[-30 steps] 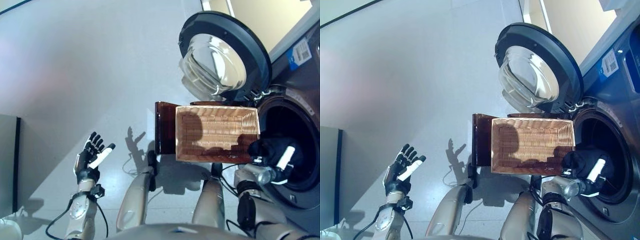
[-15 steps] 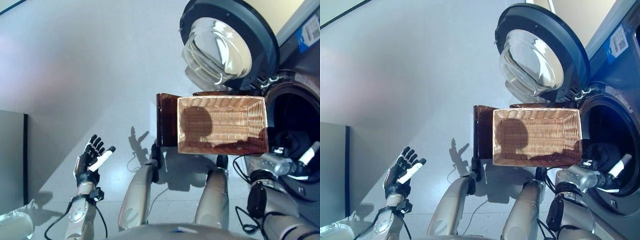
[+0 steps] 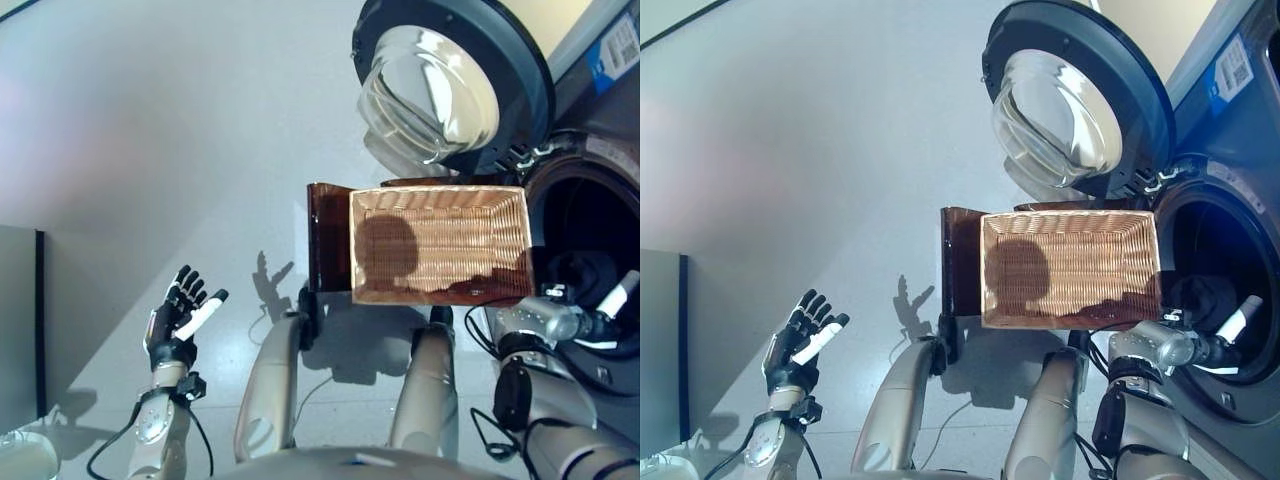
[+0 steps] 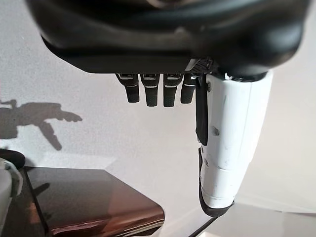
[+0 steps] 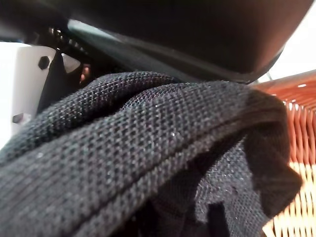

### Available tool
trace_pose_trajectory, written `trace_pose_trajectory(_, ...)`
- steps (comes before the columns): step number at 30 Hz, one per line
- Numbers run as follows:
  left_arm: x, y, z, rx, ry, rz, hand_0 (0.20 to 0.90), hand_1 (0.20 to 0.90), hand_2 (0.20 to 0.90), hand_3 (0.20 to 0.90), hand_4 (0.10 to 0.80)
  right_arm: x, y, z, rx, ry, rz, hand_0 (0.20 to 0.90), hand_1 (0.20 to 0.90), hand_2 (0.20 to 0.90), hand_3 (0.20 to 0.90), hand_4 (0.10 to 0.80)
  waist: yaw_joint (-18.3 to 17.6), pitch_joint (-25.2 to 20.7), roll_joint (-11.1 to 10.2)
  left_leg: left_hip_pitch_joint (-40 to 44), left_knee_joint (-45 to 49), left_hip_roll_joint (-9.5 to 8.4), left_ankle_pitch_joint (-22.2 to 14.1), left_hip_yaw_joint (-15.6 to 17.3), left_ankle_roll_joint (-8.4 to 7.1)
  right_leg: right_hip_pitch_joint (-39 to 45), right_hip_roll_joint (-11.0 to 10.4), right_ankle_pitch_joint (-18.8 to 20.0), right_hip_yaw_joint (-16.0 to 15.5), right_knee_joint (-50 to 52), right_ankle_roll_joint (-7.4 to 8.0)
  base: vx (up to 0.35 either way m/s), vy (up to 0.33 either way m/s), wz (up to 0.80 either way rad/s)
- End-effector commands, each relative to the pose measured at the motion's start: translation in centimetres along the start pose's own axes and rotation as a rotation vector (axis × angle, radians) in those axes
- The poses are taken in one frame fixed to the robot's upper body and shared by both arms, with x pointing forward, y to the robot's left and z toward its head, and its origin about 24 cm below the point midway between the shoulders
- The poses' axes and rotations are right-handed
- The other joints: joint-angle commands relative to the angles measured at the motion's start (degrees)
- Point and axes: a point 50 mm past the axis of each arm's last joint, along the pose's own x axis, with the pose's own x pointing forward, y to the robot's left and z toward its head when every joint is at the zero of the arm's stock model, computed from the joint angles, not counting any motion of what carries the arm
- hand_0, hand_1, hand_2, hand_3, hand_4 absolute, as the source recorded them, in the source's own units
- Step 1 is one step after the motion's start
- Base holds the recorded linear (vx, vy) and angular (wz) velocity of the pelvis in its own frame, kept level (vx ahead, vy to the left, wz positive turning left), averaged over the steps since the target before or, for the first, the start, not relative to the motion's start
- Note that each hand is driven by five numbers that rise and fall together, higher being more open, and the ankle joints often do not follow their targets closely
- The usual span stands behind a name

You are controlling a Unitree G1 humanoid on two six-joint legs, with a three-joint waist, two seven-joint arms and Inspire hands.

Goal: Pick up the clothes and place them into the washing machine

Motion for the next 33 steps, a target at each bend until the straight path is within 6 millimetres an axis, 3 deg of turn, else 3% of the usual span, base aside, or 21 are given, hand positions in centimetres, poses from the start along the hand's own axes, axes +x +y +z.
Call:
trace_pose_trajectory(1, -0.4, 3.4, 3.7, 0.047, -0.180, 0.103, 0.900, 0.900, 0.900, 0.900, 0.800, 1.2, 4.1, 5.3, 0.014, -0.256, 0.198, 0.200, 0.200, 0.200, 0.200, 0.300, -0.2, -3.9, -0.6, 1.3, -0.9, 1.44, -0.4, -3.7, -2.62, -2.6, 2.4, 2.2, -1.3, 3.2, -6.17, 0.000, 0.000, 0.00)
trace_pose_trajectory(13, -0.8, 4.7, 4.1, 0.104, -0.158, 0.104, 0.900, 0.900, 0.900, 0.900, 0.800, 2.1, 9.8, 11.2, 0.132, -0.415, 0.193, 0.200, 0.200, 0.200, 0.200, 0.300, 0.3, -5.5, 0.3, 0.9, -3.1, 1.41, 1.0, -3.8, -3.32, -3.8, 2.7, 2.0, -1.4, 3.8, -6.30, -0.010, -0.001, 0.00)
trace_pose_trajectory(19, -1.0, 5.0, 3.9, 0.105, -0.146, 0.115, 0.900, 0.900, 0.900, 0.900, 0.800, 2.5, 10.2, 12.9, 0.174, -0.457, 0.158, 0.200, 0.200, 0.200, 0.200, 0.300, 0.2, -6.3, 0.5, 0.9, -3.8, 1.42, 1.3, -3.8, -3.54, -4.0, 2.7, 1.9, -1.3, 3.8, -6.27, 0.000, 0.000, 0.00)
trace_pose_trajectory(33, -0.6, 5.0, 4.4, 0.118, -0.163, 0.111, 0.900, 0.900, 0.900, 0.900, 0.800, 2.1, 12.1, 13.6, 0.066, -0.485, 0.222, 0.200, 0.200, 0.200, 0.200, 0.300, 0.3, -7.1, 0.5, 2.0, -5.0, 1.39, 1.6, -3.3, -3.67, -3.1, 2.5, 2.4, -1.0, 2.8, -5.94, 0.000, 0.001, 0.00)
